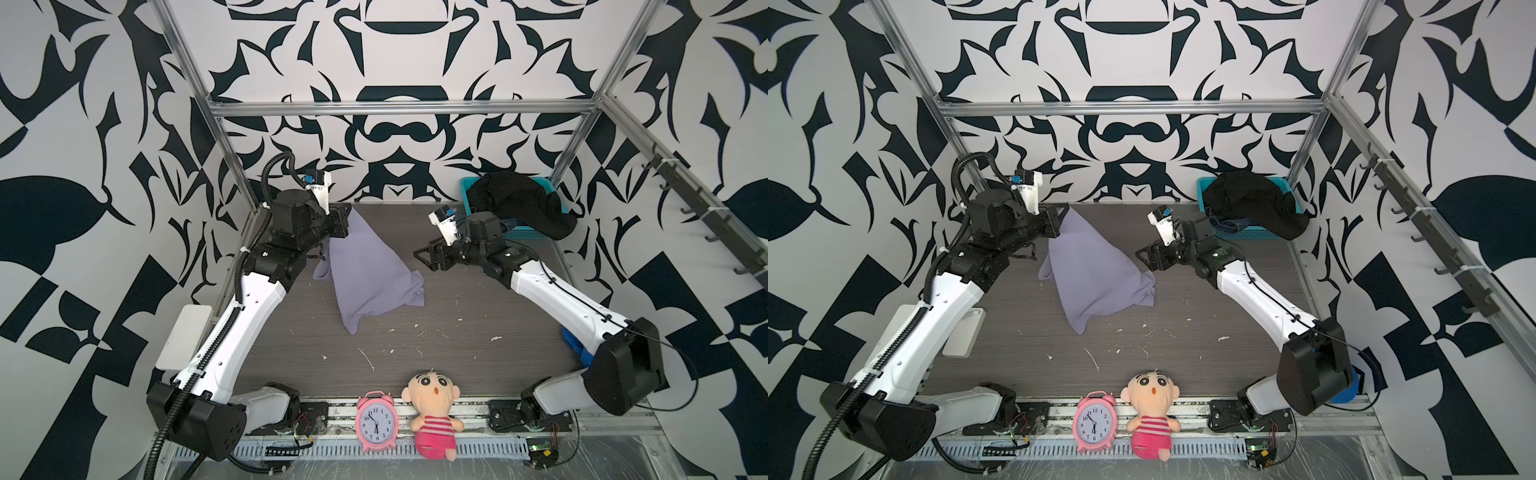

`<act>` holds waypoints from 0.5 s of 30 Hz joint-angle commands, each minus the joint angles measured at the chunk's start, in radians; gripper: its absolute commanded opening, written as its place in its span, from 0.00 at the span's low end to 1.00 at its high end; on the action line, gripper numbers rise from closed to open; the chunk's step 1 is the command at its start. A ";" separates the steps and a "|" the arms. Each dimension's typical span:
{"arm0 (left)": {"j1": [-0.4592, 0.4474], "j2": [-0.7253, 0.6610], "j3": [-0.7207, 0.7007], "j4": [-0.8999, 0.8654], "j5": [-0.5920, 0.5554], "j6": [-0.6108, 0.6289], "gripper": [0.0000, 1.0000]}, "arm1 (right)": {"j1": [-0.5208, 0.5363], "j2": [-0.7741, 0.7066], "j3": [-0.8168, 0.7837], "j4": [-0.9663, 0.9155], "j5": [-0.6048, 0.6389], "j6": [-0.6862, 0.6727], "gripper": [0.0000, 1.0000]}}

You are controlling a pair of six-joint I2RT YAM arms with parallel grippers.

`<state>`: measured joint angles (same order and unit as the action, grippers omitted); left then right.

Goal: Fold and stack skirts
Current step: Flatten out the skirt at the center of the table.

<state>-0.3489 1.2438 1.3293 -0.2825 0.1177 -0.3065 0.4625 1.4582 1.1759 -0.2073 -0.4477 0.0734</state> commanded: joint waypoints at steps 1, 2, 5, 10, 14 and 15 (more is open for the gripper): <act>0.001 -0.016 0.011 -0.016 -0.031 -0.011 0.00 | -0.007 0.018 -0.015 -0.007 0.035 -0.052 0.76; 0.002 -0.019 0.016 -0.017 -0.042 -0.016 0.00 | -0.004 0.025 -0.019 -0.010 0.038 -0.061 0.76; 0.002 -0.039 0.031 -0.018 -0.089 -0.020 0.00 | 0.022 0.044 -0.027 -0.034 0.052 -0.100 0.77; 0.002 -0.047 0.025 -0.004 -0.125 -0.017 0.00 | 0.119 0.046 -0.073 -0.027 0.129 -0.162 0.77; 0.001 -0.034 0.008 0.027 -0.124 -0.039 0.00 | 0.248 0.072 -0.104 0.091 0.205 -0.080 0.77; 0.002 -0.029 0.005 0.036 -0.129 -0.045 0.00 | 0.297 0.084 -0.119 0.147 0.273 -0.032 0.77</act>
<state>-0.3489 1.2224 1.3293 -0.3000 0.0109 -0.3267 0.6769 1.5307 1.0779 -0.1883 -0.2878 -0.0219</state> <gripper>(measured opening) 0.056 0.769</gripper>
